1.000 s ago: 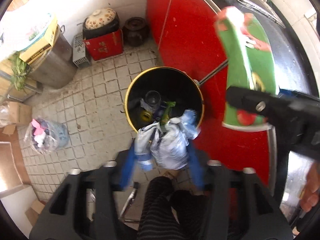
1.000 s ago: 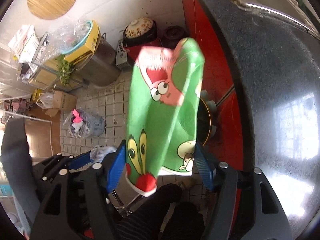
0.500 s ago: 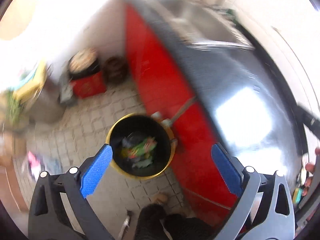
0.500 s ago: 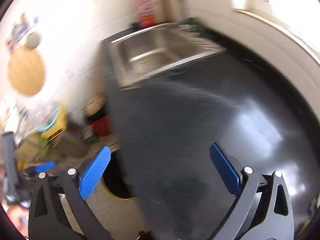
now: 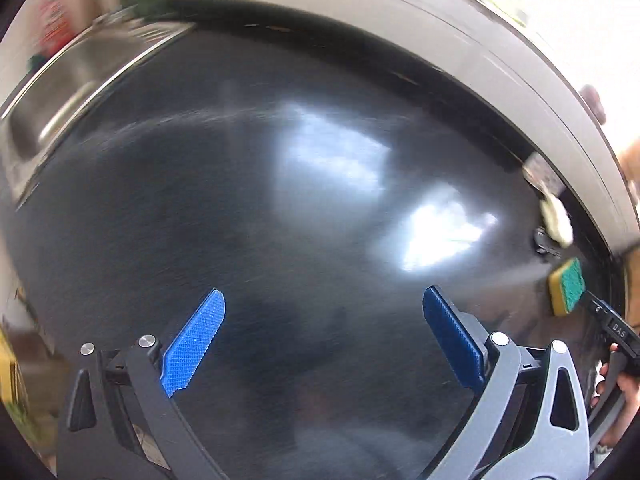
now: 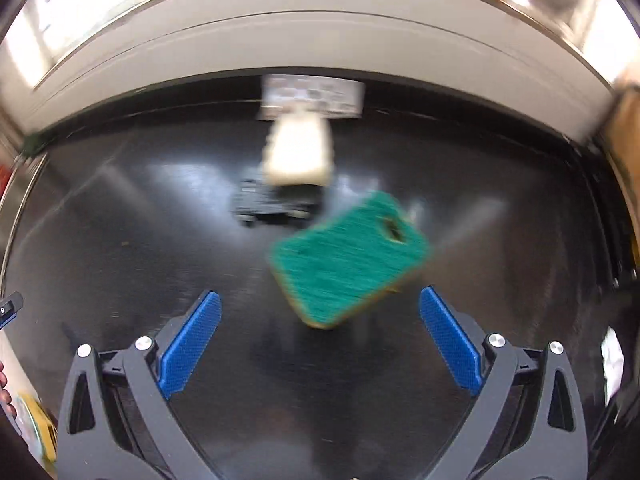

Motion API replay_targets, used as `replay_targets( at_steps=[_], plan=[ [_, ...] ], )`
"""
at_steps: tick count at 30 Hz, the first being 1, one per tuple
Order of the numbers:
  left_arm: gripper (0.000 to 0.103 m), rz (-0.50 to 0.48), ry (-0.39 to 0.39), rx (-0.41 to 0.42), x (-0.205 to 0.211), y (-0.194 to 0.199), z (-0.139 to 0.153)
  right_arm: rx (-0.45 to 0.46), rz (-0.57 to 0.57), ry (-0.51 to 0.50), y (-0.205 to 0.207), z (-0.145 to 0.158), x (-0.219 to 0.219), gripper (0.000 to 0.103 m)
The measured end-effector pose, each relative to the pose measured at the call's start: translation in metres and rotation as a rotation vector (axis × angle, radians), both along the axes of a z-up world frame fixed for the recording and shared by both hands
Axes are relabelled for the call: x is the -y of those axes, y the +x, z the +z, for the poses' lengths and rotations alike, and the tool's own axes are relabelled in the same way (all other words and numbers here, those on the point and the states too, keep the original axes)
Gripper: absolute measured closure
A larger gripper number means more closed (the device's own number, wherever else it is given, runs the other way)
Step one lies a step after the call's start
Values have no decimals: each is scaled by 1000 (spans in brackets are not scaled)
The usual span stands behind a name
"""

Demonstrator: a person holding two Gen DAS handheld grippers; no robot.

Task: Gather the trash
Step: 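Swing both open tools back to the countertop toward the sponge and toy car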

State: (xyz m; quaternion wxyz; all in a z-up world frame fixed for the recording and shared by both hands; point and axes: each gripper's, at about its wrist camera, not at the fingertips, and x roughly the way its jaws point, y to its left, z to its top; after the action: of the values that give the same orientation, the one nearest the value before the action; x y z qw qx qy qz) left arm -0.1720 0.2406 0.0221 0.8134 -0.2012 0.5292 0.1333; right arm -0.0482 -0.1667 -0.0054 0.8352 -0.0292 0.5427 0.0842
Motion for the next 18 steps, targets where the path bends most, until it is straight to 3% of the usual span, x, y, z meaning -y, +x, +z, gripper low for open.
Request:
replay_targets(
  at_steps=[8,18],
  plan=[
    [7,-264,0,-27,95,94,2,-48,-117,26,-7,-2,55,7],
    [7,-502,86,-78,166,150,-19,-97,-269,4,-11,-18,121,7]
  ],
)
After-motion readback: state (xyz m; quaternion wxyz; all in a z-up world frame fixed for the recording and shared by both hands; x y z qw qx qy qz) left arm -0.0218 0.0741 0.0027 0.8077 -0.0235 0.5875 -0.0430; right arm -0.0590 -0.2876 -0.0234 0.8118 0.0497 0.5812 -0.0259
